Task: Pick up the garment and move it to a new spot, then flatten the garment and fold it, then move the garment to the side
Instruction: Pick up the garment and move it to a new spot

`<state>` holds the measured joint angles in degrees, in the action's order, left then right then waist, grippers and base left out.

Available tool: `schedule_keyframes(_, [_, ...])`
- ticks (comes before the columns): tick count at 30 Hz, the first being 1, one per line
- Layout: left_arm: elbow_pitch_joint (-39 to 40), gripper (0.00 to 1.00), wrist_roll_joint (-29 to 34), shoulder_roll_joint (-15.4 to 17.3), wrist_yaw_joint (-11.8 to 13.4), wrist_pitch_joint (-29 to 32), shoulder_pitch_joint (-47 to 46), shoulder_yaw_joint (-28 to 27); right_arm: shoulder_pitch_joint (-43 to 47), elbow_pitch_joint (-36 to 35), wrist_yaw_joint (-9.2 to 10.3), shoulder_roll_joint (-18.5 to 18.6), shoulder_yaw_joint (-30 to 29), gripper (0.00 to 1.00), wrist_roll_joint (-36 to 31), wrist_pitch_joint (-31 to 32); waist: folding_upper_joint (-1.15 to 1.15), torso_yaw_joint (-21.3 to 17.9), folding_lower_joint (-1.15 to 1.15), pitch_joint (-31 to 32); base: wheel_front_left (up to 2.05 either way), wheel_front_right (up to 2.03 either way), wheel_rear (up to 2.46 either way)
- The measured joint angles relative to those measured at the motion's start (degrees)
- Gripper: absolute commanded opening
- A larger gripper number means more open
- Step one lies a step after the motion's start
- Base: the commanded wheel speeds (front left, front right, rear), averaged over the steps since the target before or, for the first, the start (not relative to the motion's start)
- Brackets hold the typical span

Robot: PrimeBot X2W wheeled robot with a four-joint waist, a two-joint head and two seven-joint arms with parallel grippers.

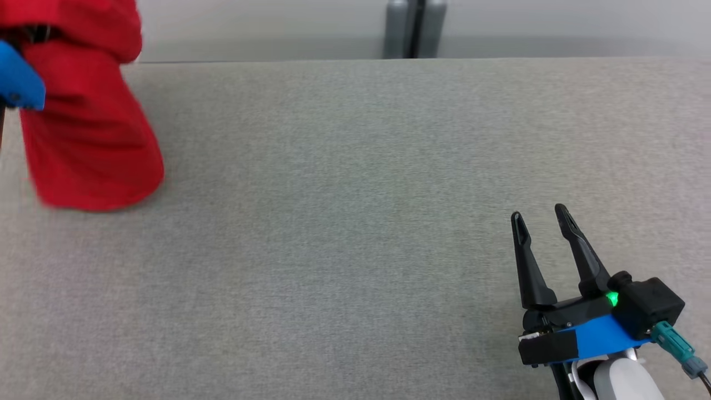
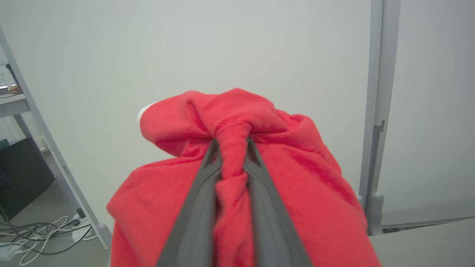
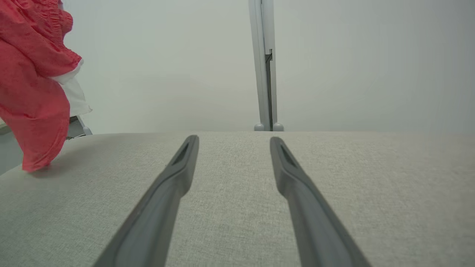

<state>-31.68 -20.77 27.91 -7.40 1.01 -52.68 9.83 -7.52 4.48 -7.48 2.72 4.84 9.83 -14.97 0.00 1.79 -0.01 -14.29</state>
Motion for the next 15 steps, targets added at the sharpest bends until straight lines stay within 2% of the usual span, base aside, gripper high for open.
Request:
schedule_keyframes(7, [13.19, 0.00, 0.13, -1.48, 0.00, 3.12, -4.24, 3.67, 0.45, -0.74, 0.00, 0.00, 0.31, 1.00, 2.44, -0.08, 0.00, -4.38, 0.00, 1.12, 0.00, 0.00, 0.00])
schedule_keyframes(15, [21.15, 0.00, -1.51, -6.59, -0.03, 6.53, -7.81, 8.73, 0.36, -1.09, 0.00, 0.01, 1.32, 1.00, 4.47, -0.09, 0.00, -11.01, 0.00, 1.07, 0.00, 0.00, 0.00])
